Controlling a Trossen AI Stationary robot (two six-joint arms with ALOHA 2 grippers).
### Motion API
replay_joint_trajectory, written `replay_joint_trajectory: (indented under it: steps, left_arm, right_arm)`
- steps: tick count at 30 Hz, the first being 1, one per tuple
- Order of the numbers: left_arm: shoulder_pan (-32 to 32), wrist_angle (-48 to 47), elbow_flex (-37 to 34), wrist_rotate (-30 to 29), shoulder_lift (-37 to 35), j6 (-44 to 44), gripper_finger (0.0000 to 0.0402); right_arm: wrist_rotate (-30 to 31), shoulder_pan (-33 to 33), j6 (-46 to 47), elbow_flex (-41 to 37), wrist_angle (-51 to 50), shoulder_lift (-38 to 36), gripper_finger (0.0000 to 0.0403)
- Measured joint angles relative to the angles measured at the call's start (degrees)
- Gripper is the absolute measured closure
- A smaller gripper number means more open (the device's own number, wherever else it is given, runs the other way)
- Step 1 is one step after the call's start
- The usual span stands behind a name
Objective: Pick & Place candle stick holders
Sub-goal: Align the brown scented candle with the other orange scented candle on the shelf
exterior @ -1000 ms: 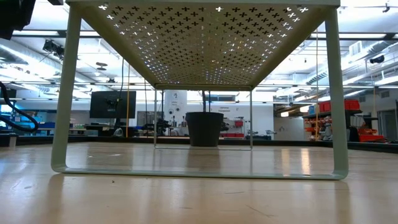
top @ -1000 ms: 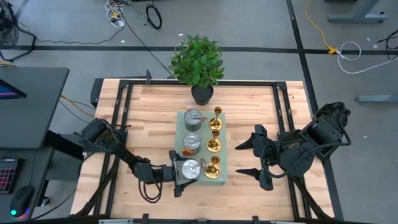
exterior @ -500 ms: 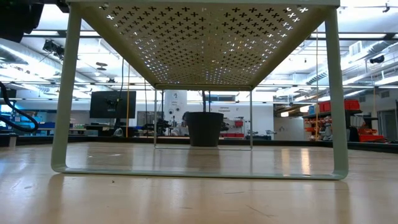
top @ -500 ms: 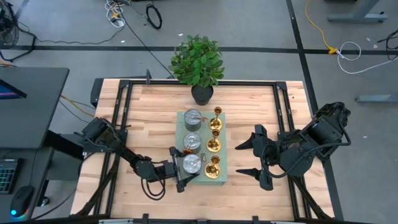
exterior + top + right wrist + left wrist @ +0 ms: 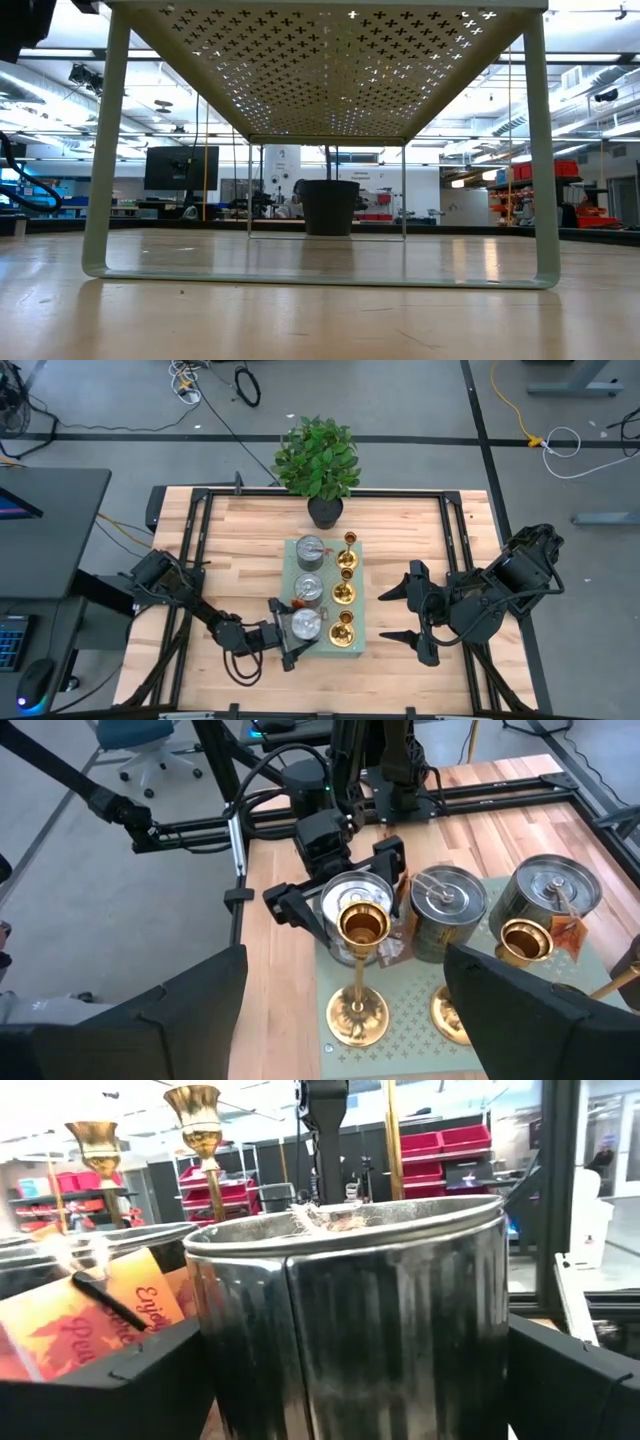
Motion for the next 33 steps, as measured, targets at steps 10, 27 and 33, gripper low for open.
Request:
replay_joint_trajectory:
  steps: [10,27,33]
  left_arm:
    - [1.2,0.62,0.0,4.57,0.0,-2.49,0.0001]
    - [0.7,2.12,0.02,3.45,-0.33,1.31,0.0001]
    - [0.72,2.43,0.04,2.76,-0.33,1.83,0.0001]
  right_arm:
    - [0.07,0.01,0.16,0.0,0.0,0.0,0.0063]
    - [0.1,0.01,0.15,0.0,-0.02,0.0,0.0063]
    - [0.0,-0.01,0.16,0.0,0.0,0.0,0.0063]
